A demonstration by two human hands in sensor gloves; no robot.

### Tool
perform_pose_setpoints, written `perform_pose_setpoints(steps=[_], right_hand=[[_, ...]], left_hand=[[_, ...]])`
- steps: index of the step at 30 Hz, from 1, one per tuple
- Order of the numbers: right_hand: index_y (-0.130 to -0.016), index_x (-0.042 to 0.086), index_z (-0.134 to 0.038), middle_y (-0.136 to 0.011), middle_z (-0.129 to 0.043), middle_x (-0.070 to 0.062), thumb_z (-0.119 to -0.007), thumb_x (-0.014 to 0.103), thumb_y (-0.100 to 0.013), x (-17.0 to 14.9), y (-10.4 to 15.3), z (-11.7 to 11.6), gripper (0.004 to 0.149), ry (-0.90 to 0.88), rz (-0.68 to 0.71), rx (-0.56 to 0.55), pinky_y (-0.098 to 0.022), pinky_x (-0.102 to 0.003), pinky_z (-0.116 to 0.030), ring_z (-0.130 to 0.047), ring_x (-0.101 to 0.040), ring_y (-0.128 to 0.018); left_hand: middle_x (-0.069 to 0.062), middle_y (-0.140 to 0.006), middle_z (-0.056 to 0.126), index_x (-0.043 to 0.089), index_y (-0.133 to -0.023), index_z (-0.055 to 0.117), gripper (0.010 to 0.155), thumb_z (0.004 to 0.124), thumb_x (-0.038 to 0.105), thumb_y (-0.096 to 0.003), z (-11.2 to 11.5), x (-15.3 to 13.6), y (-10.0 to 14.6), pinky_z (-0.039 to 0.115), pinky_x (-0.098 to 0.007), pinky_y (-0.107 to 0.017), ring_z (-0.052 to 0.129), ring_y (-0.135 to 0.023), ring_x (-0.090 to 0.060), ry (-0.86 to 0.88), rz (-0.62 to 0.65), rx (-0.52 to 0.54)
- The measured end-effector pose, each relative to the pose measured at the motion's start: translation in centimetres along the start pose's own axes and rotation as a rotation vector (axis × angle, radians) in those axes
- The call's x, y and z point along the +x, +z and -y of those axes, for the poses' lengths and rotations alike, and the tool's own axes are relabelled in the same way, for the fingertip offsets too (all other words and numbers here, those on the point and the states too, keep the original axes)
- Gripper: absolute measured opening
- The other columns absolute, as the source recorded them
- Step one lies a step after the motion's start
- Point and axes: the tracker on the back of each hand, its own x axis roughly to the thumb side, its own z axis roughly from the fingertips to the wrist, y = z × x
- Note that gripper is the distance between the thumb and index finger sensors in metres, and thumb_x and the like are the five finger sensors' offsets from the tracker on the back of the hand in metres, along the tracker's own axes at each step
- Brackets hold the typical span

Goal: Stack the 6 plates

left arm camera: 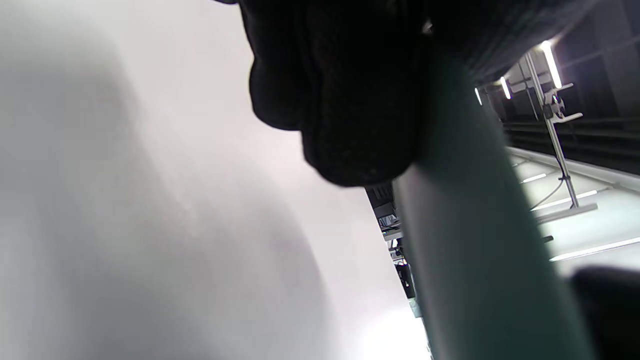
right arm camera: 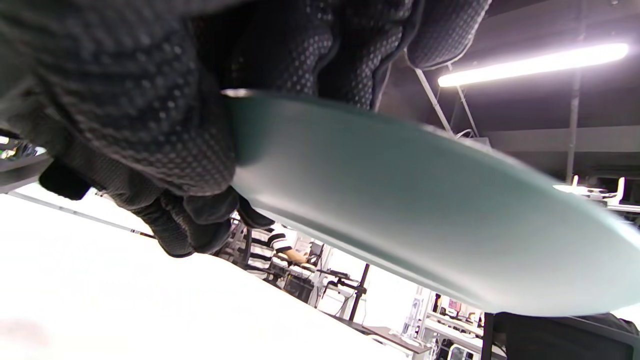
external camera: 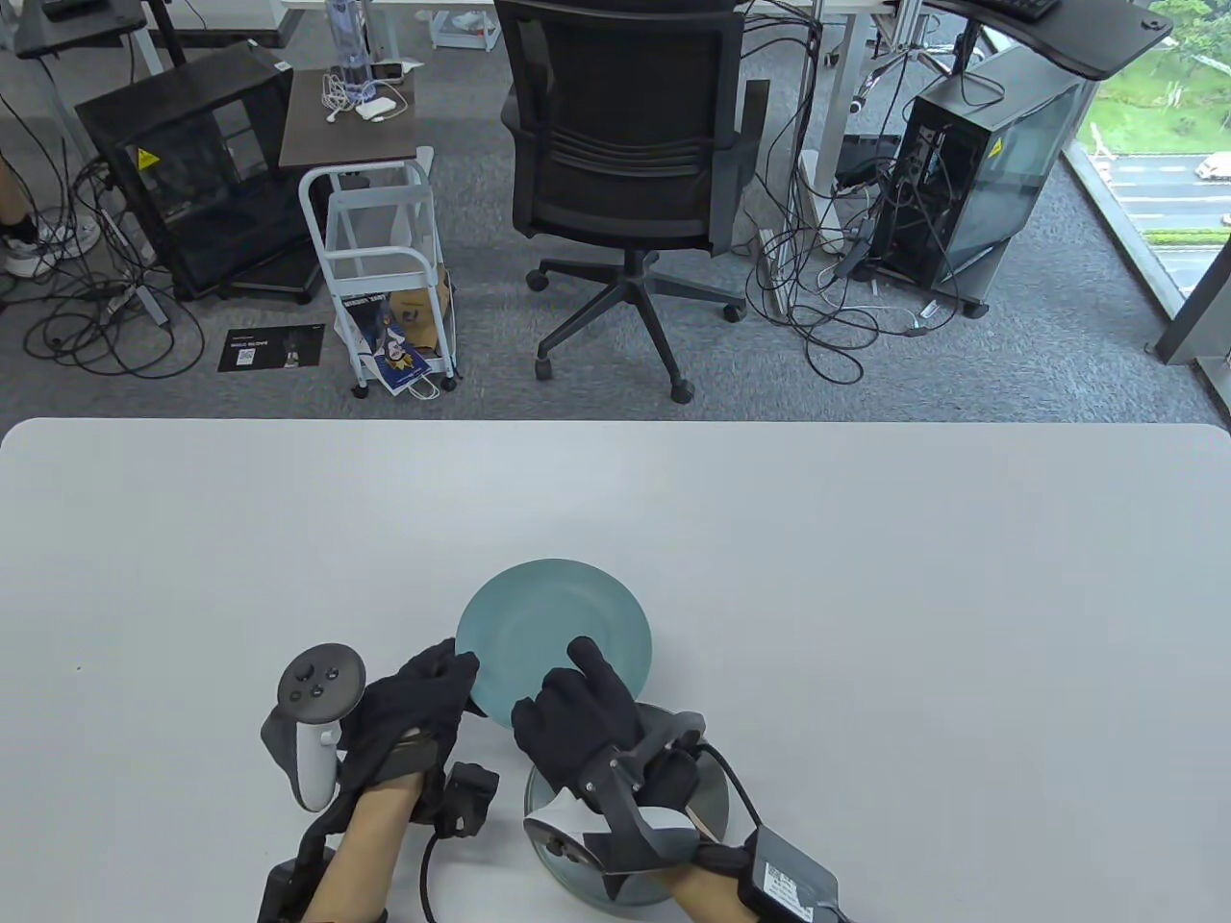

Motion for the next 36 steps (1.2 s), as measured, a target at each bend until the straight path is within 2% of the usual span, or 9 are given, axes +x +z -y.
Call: perform_pose_setpoints(steps=[4, 8, 13, 17, 26, 31, 36], right_hand=[[-0.079, 0.032, -0.081, -0.062, -0.092, 0.014, -0.091, 0.053, -0.043, 0.2, -0.1, 0.1, 0.043, 0.042, 0.029, 0.035, -0.079, -0.053, -0.047, -0.084, -0.014, -0.082], [-0.083, 0.034, -0.081, -0.07, -0.093, 0.014, -0.081, 0.064, -0.043, 0.2, -0.6, 1.0, 0.05, 0.118, 0.033, 0.13, -0.08, -0.055, -0.045, -0.081, -0.016, -0.087], [-0.086, 0.033, -0.079, -0.076, -0.092, 0.011, -0.076, 0.07, -0.041, -1.3, -1.1, 2.4, 0.058, 0.009, -0.017, 0.104, -0.08, -0.056, -0.044, -0.079, -0.018, -0.089], [-0.087, 0.033, -0.079, -0.077, -0.093, 0.01, -0.072, 0.068, -0.045, -3.3, -1.1, 2.8, 0.055, 0.018, -0.104, 0.068, -0.08, -0.056, -0.044, -0.079, -0.018, -0.089], [-0.087, 0.033, -0.08, -0.077, -0.093, 0.01, -0.071, 0.065, -0.047, -10.1, 0.6, 0.5, 0.052, 0.008, -0.348, 0.102, -0.08, -0.056, -0.045, -0.08, -0.018, -0.089], [-0.088, 0.032, -0.079, -0.079, -0.093, 0.009, -0.071, 0.064, -0.048, -14.2, 2.8, -2.0, 0.052, -0.032, -0.514, 0.196, -0.079, -0.056, -0.045, -0.08, -0.019, -0.089], [-0.089, 0.031, -0.079, -0.08, -0.093, 0.008, -0.071, 0.064, -0.049, -15.5, 4.4, -4.0, 0.052, -0.051, -0.575, 0.277, -0.079, -0.056, -0.045, -0.08, -0.02, -0.089]], left_hand=[[0.006, -0.045, 0.108, 0.016, -0.08, 0.086, 0.052, 0.08, 0.046, -0.0386, -0.2, -0.3, -0.2, 0.049, -0.047, -0.081, 0.098, -0.067, -0.012, -0.021, -0.023, 0.008], [0.005, -0.045, 0.108, 0.016, -0.08, 0.086, 0.05, 0.08, 0.044, -0.039, -0.2, -0.2, -0.2, 0.048, -0.047, -0.081, 0.097, -0.067, -0.012, -0.017, -0.021, 0.009], [0.004, -0.046, 0.107, 0.017, -0.081, 0.086, 0.049, 0.079, 0.042, -0.0392, -0.1, -0.1, -0.2, 0.047, -0.048, -0.081, 0.096, -0.068, -0.013, -0.076, -0.005, 0.008], [0.002, -0.046, 0.107, 0.018, -0.081, 0.087, 0.049, 0.08, 0.041, -0.039, 0.5, 0.3, -0.2, 0.045, -0.048, -0.082, 0.096, -0.068, -0.013, -0.152, 0.021, -0.04], [0.002, -0.045, 0.108, 0.018, -0.08, 0.088, 0.048, 0.08, 0.04, -0.0387, 2.6, 1.0, 0.1, 0.044, -0.048, -0.082, 0.097, -0.067, -0.013, -0.265, 0.071, -0.161], [0.002, -0.044, 0.108, 0.018, -0.08, 0.089, 0.048, 0.081, 0.04, -0.0385, 3.8, 1.1, 0.2, 0.044, -0.048, -0.082, 0.097, -0.067, -0.013, -0.337, 0.08, -0.233], [0.002, -0.043, 0.109, 0.019, -0.08, 0.089, 0.048, 0.081, 0.041, -0.0385, 5.2, 0.9, 0.1, 0.043, -0.048, -0.082, 0.098, -0.066, -0.014, -0.405, 0.064, -0.322]])
